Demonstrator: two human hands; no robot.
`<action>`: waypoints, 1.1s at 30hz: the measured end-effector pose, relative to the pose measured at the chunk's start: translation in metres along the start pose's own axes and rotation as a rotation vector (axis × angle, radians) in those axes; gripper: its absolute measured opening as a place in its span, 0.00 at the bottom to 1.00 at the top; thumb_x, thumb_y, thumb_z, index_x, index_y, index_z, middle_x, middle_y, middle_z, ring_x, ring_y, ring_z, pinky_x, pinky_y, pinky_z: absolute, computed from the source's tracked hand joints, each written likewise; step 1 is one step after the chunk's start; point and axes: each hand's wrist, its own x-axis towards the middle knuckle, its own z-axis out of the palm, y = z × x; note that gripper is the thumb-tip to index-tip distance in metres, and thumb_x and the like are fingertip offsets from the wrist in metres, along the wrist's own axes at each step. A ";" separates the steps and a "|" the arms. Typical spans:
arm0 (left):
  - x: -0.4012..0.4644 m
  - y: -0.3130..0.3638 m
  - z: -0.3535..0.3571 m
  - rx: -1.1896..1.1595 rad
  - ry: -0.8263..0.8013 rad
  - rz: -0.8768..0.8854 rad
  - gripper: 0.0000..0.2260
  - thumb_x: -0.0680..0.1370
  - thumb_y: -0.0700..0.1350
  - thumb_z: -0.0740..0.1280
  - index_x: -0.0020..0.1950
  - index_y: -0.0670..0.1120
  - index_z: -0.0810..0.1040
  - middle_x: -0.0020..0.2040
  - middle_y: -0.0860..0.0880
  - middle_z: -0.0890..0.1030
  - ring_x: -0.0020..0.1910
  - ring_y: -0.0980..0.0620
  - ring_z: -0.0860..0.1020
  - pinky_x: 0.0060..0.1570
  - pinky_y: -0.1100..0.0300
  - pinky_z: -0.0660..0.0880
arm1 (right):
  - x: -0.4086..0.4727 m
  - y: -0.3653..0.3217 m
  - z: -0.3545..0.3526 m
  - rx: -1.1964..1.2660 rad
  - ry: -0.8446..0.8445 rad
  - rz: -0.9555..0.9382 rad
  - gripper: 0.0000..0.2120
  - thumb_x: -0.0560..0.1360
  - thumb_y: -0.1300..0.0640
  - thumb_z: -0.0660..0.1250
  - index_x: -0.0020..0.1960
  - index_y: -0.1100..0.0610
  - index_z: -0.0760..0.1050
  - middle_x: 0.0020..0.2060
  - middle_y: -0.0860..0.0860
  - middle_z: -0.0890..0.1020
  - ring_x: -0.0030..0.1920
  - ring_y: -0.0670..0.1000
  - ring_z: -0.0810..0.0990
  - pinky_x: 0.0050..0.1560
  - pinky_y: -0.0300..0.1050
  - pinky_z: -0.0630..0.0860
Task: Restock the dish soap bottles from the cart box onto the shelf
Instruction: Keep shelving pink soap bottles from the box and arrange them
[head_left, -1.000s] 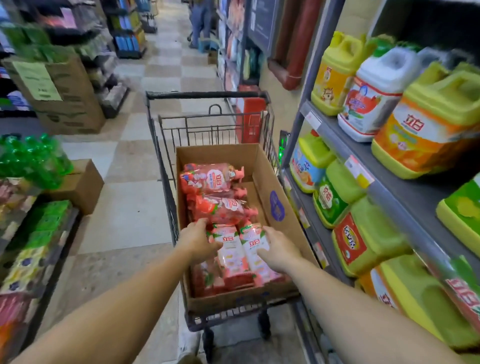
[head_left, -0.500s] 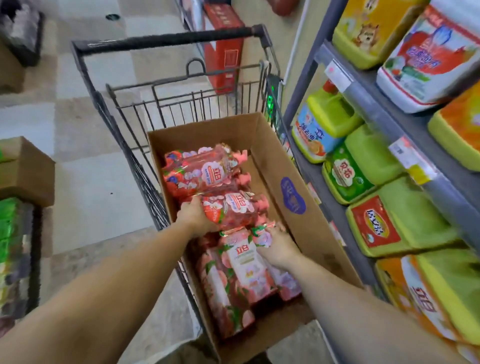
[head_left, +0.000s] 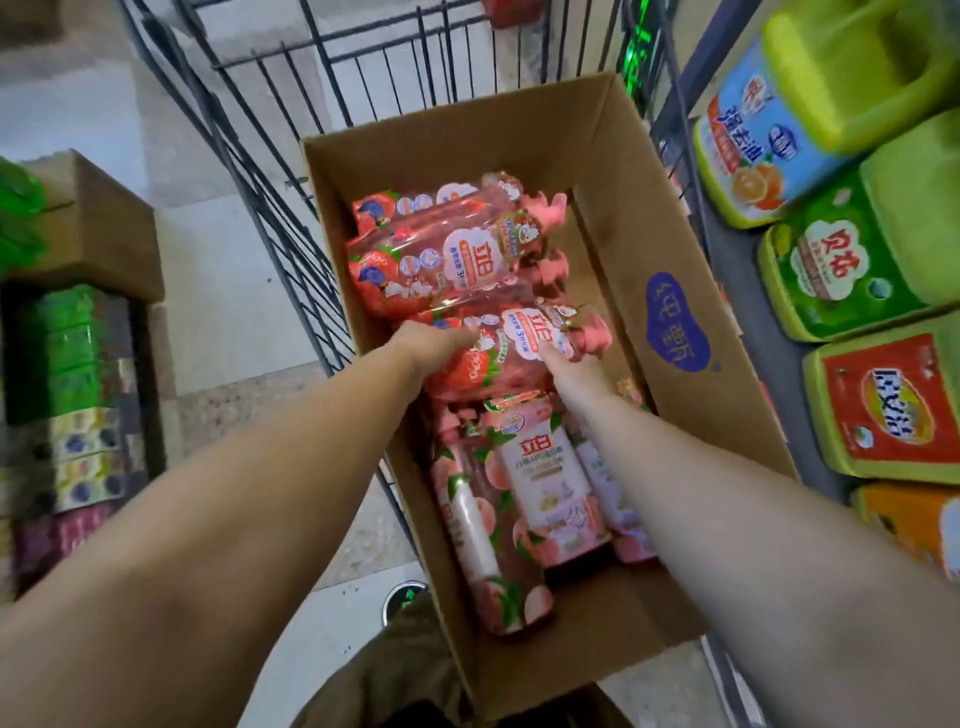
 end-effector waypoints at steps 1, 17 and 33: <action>0.001 -0.001 0.001 0.023 -0.013 -0.007 0.29 0.71 0.50 0.77 0.66 0.40 0.71 0.57 0.45 0.81 0.41 0.51 0.80 0.33 0.60 0.74 | 0.002 -0.002 -0.001 0.014 -0.021 0.023 0.51 0.62 0.26 0.65 0.73 0.59 0.64 0.68 0.56 0.73 0.65 0.61 0.74 0.65 0.58 0.71; -0.044 0.012 -0.011 0.141 -0.321 -0.024 0.32 0.64 0.52 0.80 0.63 0.45 0.74 0.56 0.46 0.83 0.55 0.45 0.81 0.56 0.46 0.77 | -0.053 -0.009 -0.041 0.353 0.073 -0.220 0.36 0.53 0.35 0.77 0.57 0.49 0.76 0.49 0.48 0.85 0.48 0.53 0.85 0.51 0.59 0.82; -0.183 -0.006 0.064 0.541 -0.862 0.414 0.21 0.67 0.39 0.79 0.58 0.45 0.79 0.53 0.46 0.84 0.51 0.48 0.83 0.55 0.53 0.79 | -0.233 0.047 -0.168 0.301 0.379 -0.621 0.42 0.64 0.56 0.81 0.72 0.54 0.65 0.61 0.47 0.79 0.54 0.48 0.81 0.55 0.51 0.80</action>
